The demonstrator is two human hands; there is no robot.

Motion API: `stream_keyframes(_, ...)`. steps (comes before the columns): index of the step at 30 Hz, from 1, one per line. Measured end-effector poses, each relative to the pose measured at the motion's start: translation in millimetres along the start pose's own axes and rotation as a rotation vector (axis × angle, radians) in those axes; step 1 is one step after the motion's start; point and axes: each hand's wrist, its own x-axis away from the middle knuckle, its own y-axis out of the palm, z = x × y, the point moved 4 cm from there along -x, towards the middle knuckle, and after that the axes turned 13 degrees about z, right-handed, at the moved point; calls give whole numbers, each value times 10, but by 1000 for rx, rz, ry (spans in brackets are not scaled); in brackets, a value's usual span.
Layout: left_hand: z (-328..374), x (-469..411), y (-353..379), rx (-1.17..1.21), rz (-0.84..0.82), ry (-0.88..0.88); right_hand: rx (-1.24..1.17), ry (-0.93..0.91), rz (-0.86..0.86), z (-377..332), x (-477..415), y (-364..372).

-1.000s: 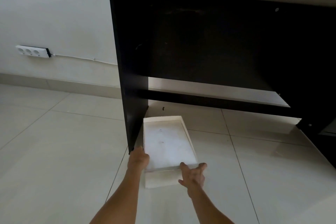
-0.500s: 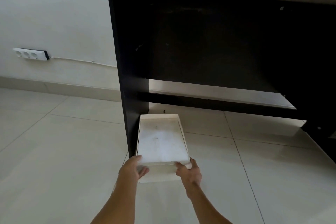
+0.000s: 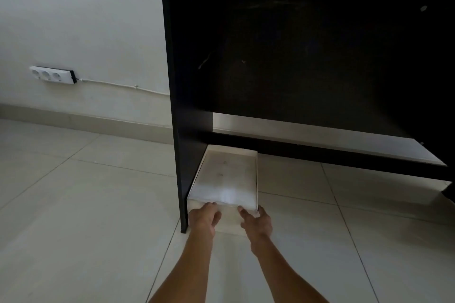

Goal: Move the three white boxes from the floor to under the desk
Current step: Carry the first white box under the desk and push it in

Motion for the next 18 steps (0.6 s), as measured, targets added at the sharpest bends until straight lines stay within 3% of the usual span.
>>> stream_keyframes(8, 89, -159, 268, -8, 6, 60, 76, 24, 27, -142, -374, 274)
stream_keyframes(14, 153, -139, 350, -36, -188, 31, 116, 20, -1, -208, -496, 335)
stream_keyframes(18, 128, -50, 361, -51, -275, 7, 32, 39, -119, -126, -500, 341)
